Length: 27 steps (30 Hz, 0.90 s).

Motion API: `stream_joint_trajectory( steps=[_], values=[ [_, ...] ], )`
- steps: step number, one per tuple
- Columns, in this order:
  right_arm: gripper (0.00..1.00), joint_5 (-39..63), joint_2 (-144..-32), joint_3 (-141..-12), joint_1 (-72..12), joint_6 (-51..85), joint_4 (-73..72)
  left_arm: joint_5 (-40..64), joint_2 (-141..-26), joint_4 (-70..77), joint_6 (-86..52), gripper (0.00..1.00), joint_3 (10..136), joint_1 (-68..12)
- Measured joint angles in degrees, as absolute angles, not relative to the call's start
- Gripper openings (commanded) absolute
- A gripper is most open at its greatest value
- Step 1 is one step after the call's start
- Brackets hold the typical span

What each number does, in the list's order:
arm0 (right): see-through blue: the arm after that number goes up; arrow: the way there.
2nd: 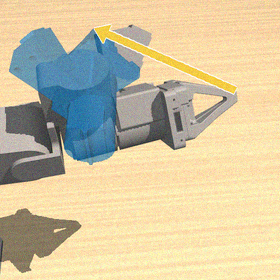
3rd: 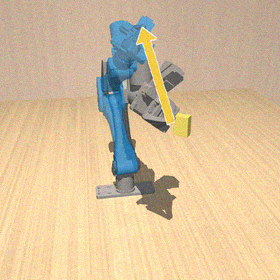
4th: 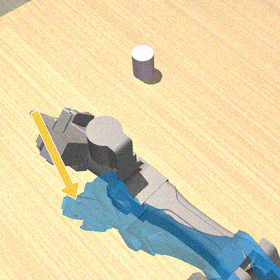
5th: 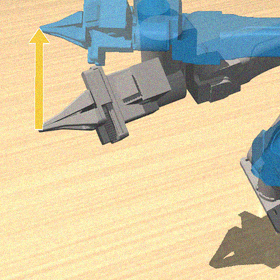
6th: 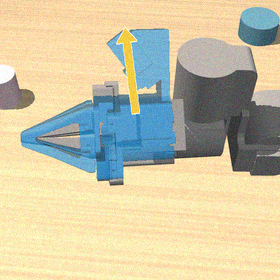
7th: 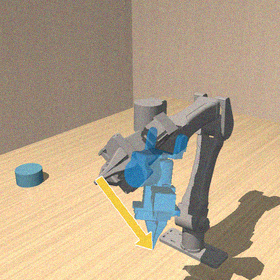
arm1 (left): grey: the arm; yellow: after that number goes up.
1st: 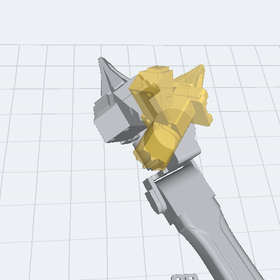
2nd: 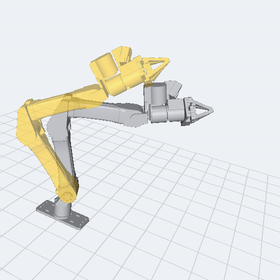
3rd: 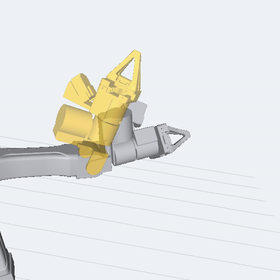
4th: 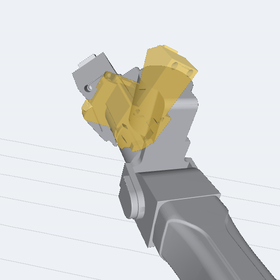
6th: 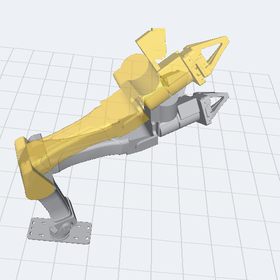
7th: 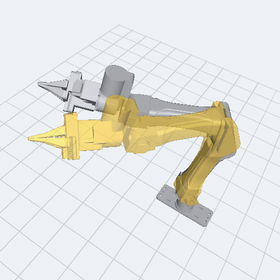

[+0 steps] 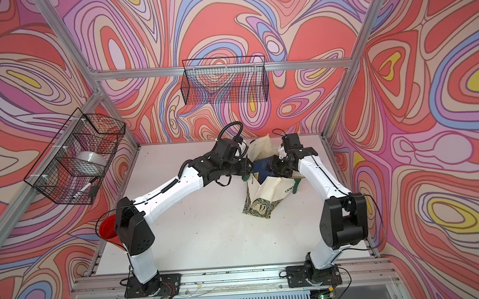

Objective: Put the books into the canvas bag
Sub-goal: Place the book in the canvas bag, then reset both arms

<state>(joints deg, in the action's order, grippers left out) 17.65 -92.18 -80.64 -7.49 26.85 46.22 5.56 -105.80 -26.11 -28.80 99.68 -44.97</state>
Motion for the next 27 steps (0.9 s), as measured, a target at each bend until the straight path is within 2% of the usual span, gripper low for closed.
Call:
stream_joint_trajectory(
  steps=[4, 7, 11, 14, 17, 21, 27],
  values=[
    [0.56, 13.04, -86.59, -83.77, -7.46, 25.28, 47.03, 4.43, -103.15, -26.50, -26.92, 0.47, 99.68, -44.88],
    [0.58, 9.06, -81.25, -84.49, -7.46, 23.79, 46.59, 3.40, -101.03, -27.22, -25.19, 0.52, 99.63, -44.51],
    [0.72, 1.98, -74.15, -82.28, -7.51, 22.00, 44.49, 0.51, -97.49, -27.97, -22.28, 0.60, 98.04, -43.29],
    [0.83, -5.26, -68.77, -78.32, -7.51, 20.69, 42.04, -1.58, -93.65, -28.64, -20.49, 0.62, 94.54, -41.12],
    [0.84, -12.78, -66.22, -75.92, -6.76, 20.18, 41.34, -2.44, -89.08, -29.10, -19.73, 0.64, 89.78, -37.30],
    [0.84, -17.21, -68.45, -75.72, -1.26, 20.51, 41.21, -3.03, -83.22, -28.99, -19.46, 0.66, 83.02, -32.16],
    [0.85, -14.68, -72.93, -67.09, 13.10, 22.68, 35.24, -2.87, -78.26, -29.08, -17.72, 0.70, 76.18, -28.71]
  ],
)
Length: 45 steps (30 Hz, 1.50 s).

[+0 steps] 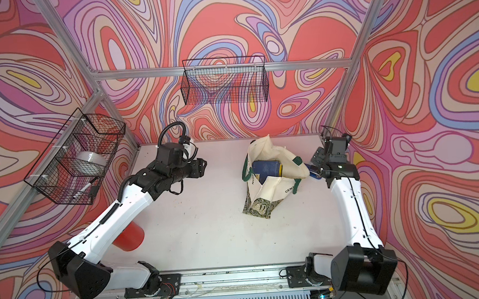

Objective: Put the books into the canvas bag
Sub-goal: Reset both arms

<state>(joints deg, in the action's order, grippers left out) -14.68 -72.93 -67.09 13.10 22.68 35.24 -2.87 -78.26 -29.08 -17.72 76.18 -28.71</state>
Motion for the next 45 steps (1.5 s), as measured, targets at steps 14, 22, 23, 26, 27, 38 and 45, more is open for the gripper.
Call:
stream_joint_trajectory(
  steps=[14, 22, 23, 26, 27, 38, 45],
  values=[
    [0.86, 3.16, -83.77, -48.82, 27.64, 19.73, 11.38, -1.13, -72.69, -29.61, -15.14, 0.71, 66.46, -22.63],
    [0.88, 10.57, -85.69, -41.43, 21.26, 11.35, -3.27, -1.10, -70.52, -29.45, -14.61, 0.83, 63.51, -20.75],
    [0.88, 10.66, -85.73, -40.64, 19.35, 10.24, -5.34, -1.17, -70.39, -29.36, -14.52, 0.89, 63.16, -20.49],
    [0.89, 10.50, -86.35, -38.59, 14.50, 7.84, -11.99, -2.55, -70.02, -27.42, -13.58, 1.00, 60.84, -19.40],
    [0.90, 10.44, -86.80, -37.98, 13.34, 7.49, -14.37, -3.57, -69.93, -26.15, -12.93, 1.00, 59.55, -19.14],
    [0.98, 7.46, -93.62, -30.87, 6.13, 4.54, -40.84, -18.33, -74.30, -0.89, -4.05, 1.00, 42.44, -15.81],
    [0.98, 5.76, -97.03, -23.94, 5.10, 3.66, -54.89, -20.40, -80.55, 16.86, -1.17, 1.00, 33.23, -9.69]
  ],
)
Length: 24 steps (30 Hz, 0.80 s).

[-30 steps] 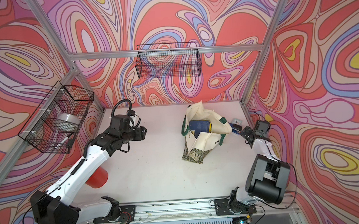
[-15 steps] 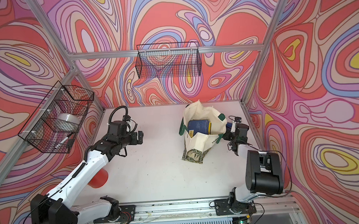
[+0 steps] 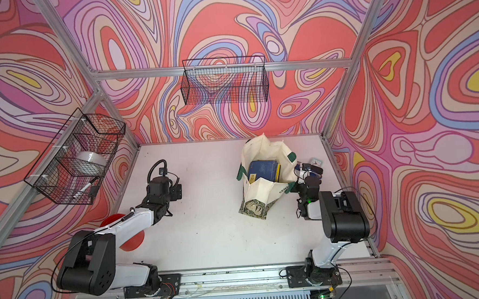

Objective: Put the books into the canvas bag
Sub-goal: Reset both arms

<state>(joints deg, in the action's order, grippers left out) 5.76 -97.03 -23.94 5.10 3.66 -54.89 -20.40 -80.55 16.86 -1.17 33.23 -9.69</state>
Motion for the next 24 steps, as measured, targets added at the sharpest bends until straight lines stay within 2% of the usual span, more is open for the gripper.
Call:
stream_joint_trajectory(
  steps=[12, 19, 24],
  values=[
    [0.98, -3.05, -97.30, -24.58, 2.20, 3.88, -56.84, -17.30, -85.17, 41.95, 1.72, 1.00, 22.39, -7.42],
    [0.98, -4.75, -97.30, -24.58, 2.04, 3.88, -56.31, -15.42, -87.33, 51.77, 1.28, 1.00, 19.38, -5.89],
    [0.98, -5.15, -97.30, -24.58, 2.04, 3.90, -56.14, -15.25, -88.42, 52.77, 0.97, 1.00, 19.44, -5.85]
  ],
)
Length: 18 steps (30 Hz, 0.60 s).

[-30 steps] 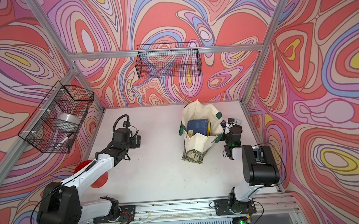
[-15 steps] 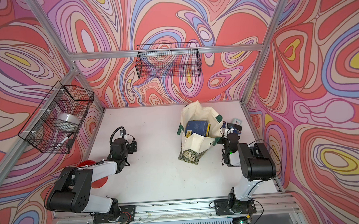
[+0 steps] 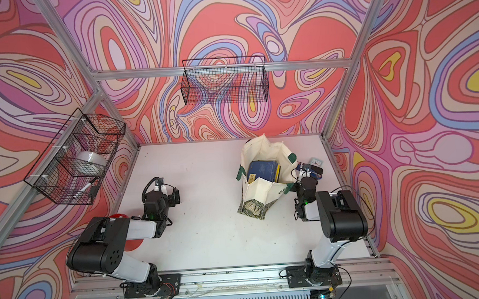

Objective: Put the books into the canvas bag
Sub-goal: Reset both arms

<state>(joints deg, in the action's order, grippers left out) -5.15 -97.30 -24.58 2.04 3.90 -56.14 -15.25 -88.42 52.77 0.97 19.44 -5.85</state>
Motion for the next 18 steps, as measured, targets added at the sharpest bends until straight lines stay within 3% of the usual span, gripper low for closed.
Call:
stream_joint_trajectory(
  steps=[18],
  values=[
    [0.98, -5.15, -97.30, -24.58, 2.04, 3.88, -56.14, -15.70, -88.53, 53.19, 0.34, 1.00, 19.57, -5.63]
  ],
)
